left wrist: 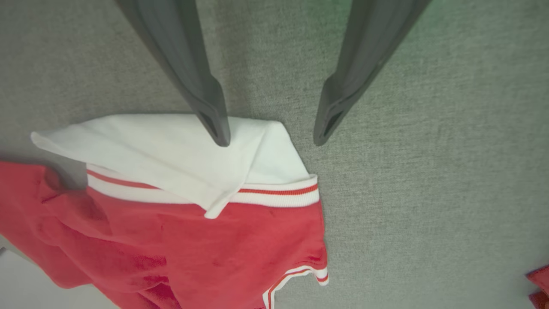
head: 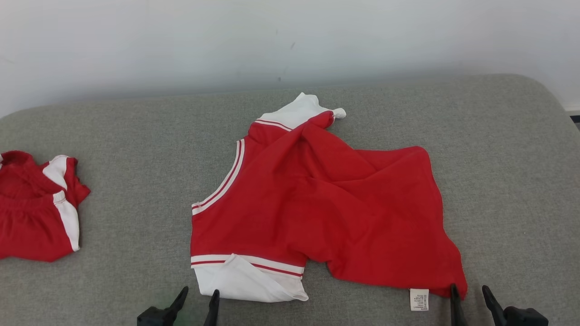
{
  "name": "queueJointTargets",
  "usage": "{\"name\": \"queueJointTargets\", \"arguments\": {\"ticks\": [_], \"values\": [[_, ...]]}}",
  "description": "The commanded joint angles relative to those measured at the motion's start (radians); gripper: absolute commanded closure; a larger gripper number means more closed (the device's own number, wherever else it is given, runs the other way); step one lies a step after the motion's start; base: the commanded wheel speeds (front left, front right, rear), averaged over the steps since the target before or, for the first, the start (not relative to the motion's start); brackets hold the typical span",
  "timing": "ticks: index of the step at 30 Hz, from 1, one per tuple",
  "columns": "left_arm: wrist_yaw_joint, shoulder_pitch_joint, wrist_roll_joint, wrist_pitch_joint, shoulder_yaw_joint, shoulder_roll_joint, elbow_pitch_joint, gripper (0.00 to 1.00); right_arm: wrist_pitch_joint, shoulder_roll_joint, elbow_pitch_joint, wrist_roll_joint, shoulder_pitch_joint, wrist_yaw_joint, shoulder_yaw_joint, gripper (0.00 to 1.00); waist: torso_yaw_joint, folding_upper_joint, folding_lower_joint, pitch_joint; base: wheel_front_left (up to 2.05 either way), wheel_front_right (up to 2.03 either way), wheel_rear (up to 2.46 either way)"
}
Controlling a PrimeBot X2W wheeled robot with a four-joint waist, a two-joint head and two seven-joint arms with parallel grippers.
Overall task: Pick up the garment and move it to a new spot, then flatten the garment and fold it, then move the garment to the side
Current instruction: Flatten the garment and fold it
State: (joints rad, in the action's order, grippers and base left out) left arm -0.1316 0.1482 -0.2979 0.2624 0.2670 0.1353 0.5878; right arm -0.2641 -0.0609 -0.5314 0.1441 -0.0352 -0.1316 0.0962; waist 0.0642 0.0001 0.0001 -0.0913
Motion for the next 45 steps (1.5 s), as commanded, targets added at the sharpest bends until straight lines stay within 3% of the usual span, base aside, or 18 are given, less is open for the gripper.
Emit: {"name": "queueJointTargets", "arguments": {"ticks": [1, 24, 25, 26, 27, 28, 39, 45], "values": [[0.002, 0.009, -0.004, 0.003, 0.001, 0.001, 0.004, 0.00, 0.000, 0.002, -0.003, 0.007, -0.006, 0.002, 0.000, 0.00, 0.000, -0.0001, -0.0001, 0.000, 0.00, 0.00, 0.00], [0.002, 0.067, -0.037, 0.003, 0.050, -0.015, 0.097, 0.00, 0.000, 0.011, -0.137, 0.023, -0.065, 0.002, -0.034, 0.00, 0.002, -0.0001, -0.0001, 0.000, 0.00, 0.00, 0.00], [0.002, 0.067, -0.040, 0.003, 0.053, -0.016, 0.100, 0.00, 0.000, 0.011, -0.143, 0.028, -0.067, 0.002, -0.039, 0.55, 0.004, -0.0001, -0.0001, 0.000, 0.00, 0.00, 0.00], [0.002, 0.067, -0.039, 0.003, 0.063, -0.015, 0.105, 0.22, 0.000, 0.011, -0.147, 0.033, -0.071, 0.002, -0.044, 1.00, 0.006, -0.0001, -0.0001, 0.000, 0.00, 0.00, 0.00], [0.002, 0.074, -0.031, 0.003, 0.065, -0.012, 0.095, 0.75, 0.000, 0.011, -0.150, 0.038, -0.076, 0.002, -0.050, 1.00, 0.007, -0.0001, -0.0001, -0.001, 0.00, 0.00, 0.00], [0.002, 0.074, -0.033, 0.003, 0.061, -0.012, 0.088, 1.00, 0.000, 0.011, -0.146, 0.046, -0.082, 0.002, -0.056, 1.00, 0.008, -0.0001, -0.0001, -0.001, 0.00, 0.00, 0.00], [0.002, 0.006, -0.029, 0.003, 0.035, 0.001, -0.032, 1.00, 0.000, 0.010, 0.022, 0.068, -0.027, 0.002, -0.085, 1.00, -0.010, -0.0001, -0.0001, 0.022, 0.00, 0.00, 0.00], [0.002, 0.012, -0.014, 0.004, 0.003, 0.037, -0.178, 1.00, 0.000, -0.019, 0.150, 0.092, -0.065, 0.002, -0.124, 1.00, -0.009, -0.0001, -0.0001, 0.024, 0.00, 0.00, 0.00]]}}
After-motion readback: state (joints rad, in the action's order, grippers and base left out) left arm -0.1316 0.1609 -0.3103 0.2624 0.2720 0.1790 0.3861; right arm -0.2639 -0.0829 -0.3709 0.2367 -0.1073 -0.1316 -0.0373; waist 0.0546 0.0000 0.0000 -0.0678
